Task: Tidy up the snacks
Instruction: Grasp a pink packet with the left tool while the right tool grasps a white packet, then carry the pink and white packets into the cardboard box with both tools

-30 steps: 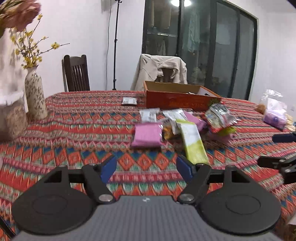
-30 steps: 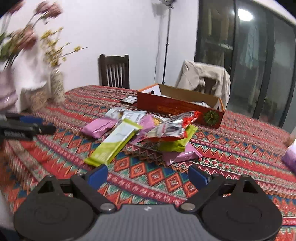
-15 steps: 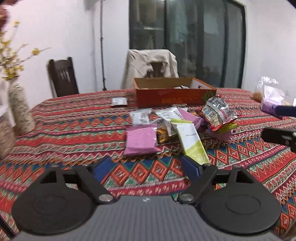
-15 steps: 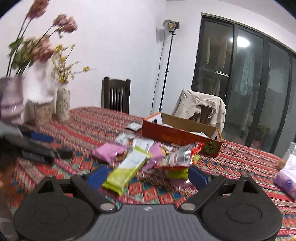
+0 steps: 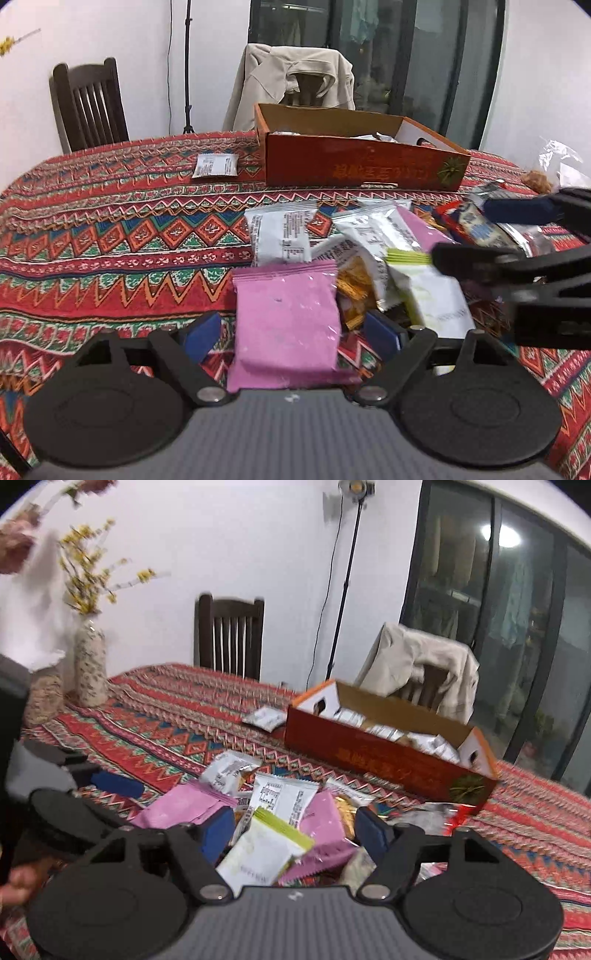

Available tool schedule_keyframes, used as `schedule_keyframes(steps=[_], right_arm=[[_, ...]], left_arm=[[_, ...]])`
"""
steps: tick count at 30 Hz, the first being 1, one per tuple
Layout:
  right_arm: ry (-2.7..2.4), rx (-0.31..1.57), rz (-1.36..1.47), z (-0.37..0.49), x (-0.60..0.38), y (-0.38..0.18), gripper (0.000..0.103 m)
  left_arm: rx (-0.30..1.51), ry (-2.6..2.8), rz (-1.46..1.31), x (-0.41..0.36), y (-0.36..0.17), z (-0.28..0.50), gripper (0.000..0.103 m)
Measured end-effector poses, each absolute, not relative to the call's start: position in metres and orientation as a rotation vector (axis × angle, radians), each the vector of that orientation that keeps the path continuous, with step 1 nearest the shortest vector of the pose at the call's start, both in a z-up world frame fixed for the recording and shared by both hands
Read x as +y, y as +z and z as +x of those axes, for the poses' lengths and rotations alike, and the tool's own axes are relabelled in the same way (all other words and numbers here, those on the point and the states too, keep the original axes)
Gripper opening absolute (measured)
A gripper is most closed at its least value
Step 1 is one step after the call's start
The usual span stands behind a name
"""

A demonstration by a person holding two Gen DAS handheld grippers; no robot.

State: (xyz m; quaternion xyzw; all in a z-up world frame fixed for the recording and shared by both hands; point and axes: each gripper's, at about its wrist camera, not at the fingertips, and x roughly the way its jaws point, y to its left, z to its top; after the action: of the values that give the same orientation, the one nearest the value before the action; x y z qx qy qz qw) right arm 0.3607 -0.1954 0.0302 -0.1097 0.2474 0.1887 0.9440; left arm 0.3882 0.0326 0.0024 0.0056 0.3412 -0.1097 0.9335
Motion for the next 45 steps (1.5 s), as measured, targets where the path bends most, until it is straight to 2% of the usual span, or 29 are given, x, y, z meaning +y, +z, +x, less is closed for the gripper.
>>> schedule_keyframes(steps=[4,6,9,10,11,16,26,34,45], right_arm=[[0.386,0.579,-0.196,0.396,-0.18,0.015,0.071],[0.382,0.608,-0.181,0.408,-0.174,0.008,0.071],[0.384,0.632,-0.166,0.422,-0.167,-0.001,0.07],[0.382,0.631,-0.172,0.425,-0.165,-0.004,0.057],[0.384,0.631,-0.17,0.427,-0.164,-0.005,0.051],[0.386,0.605,-0.16,0.427,-0.164,-0.002,0.042],[0.346,0.454,-0.08,0.399,-0.189,0.036,0.04],[0.308,0.284,-0.086,0.331,-0.236,0.09,0.04],[0.295,0.339,-0.169,0.197,-0.299,0.074,0.04]], left_arm=[[0.712,-0.244,-0.017,0.038,-0.005,0.396,0.081],[0.712,-0.252,-0.012,0.038,-0.01,0.398,0.068],[0.696,-0.247,0.019,0.036,-0.011,0.398,0.062],[0.696,-0.249,0.017,0.036,-0.011,0.398,0.061],[0.693,-0.252,0.017,0.036,-0.011,0.397,0.061],[0.628,-0.245,0.059,0.031,-0.001,0.386,0.061],[0.536,-0.238,0.059,0.025,0.037,0.345,0.061],[0.426,-0.213,0.073,0.01,0.07,0.289,0.061],[0.38,-0.229,0.063,-0.03,0.086,0.191,0.061]])
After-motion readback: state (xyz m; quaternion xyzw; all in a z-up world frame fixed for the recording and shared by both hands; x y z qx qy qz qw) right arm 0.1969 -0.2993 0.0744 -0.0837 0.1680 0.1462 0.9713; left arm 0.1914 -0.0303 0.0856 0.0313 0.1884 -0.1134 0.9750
